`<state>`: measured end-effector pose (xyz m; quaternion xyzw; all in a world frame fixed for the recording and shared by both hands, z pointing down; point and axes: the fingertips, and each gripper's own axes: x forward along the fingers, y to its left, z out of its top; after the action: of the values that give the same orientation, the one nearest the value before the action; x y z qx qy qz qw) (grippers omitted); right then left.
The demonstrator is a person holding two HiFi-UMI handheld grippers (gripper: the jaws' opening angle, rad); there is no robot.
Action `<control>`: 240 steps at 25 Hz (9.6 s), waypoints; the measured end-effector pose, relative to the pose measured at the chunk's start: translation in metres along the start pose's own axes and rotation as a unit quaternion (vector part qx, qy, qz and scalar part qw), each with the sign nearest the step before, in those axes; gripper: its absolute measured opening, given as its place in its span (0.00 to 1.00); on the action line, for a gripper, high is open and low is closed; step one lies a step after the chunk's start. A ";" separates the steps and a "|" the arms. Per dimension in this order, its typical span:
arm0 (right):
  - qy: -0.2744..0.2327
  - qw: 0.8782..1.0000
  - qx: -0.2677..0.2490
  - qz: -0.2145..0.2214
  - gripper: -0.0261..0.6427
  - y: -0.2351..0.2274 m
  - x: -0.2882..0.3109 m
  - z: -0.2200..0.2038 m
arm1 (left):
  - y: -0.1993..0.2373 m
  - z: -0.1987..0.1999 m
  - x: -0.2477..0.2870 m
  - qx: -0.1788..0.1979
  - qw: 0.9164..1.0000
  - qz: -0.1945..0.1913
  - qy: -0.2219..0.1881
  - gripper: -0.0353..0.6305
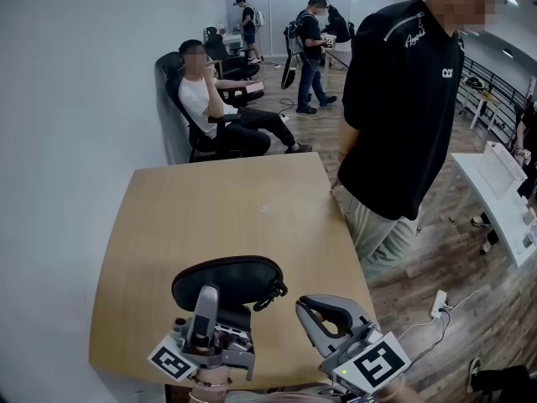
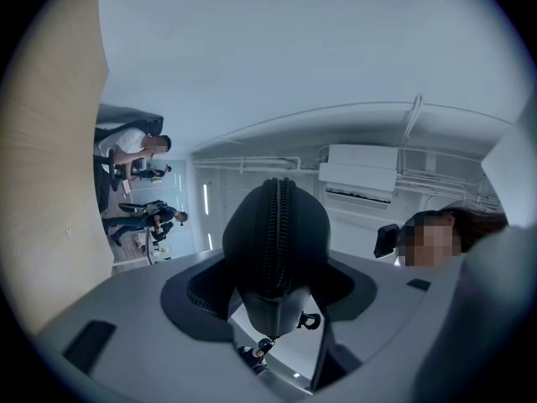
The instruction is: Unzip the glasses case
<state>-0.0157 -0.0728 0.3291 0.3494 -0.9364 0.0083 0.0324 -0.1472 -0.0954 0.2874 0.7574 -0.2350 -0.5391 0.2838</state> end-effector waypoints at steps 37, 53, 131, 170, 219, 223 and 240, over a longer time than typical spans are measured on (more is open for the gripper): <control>-0.020 1.000 0.007 0.011 0.13 0.003 0.005 0.003 | 0.008 -0.039 0.007 -0.012 1.000 0.007 0.024 0.43; -0.020 1.000 -0.017 0.006 0.06 -0.001 0.007 0.002 | 0.011 -0.035 0.007 0.013 0.999 0.019 0.035 0.43; -0.014 0.997 -0.057 -0.053 0.06 -0.037 -0.008 -0.004 | 0.018 -0.059 0.007 0.077 0.971 0.070 0.217 0.40; -0.013 0.992 -0.093 -0.083 0.06 -0.049 -0.018 -0.005 | 0.020 -0.079 0.004 0.081 0.948 0.070 0.299 0.40; 0.025 0.977 -0.199 -0.077 0.06 -0.055 -0.024 -0.016 | 0.027 -0.103 -0.008 0.115 0.895 0.080 0.424 0.40; 0.035 0.974 -0.207 -0.083 0.06 -0.055 -0.026 -0.018 | 0.026 -0.105 -0.009 0.118 0.889 0.080 0.434 0.40; 0.020 0.983 -0.165 -0.076 0.06 -0.053 -0.025 -0.015 | 0.021 -0.101 0.000 0.138 0.911 0.055 0.384 0.41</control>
<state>0.0382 -0.0960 0.3421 0.4092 -0.8948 -0.1413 0.1088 -0.0521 -0.0929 0.3274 0.9233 -0.2215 -0.1524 0.2745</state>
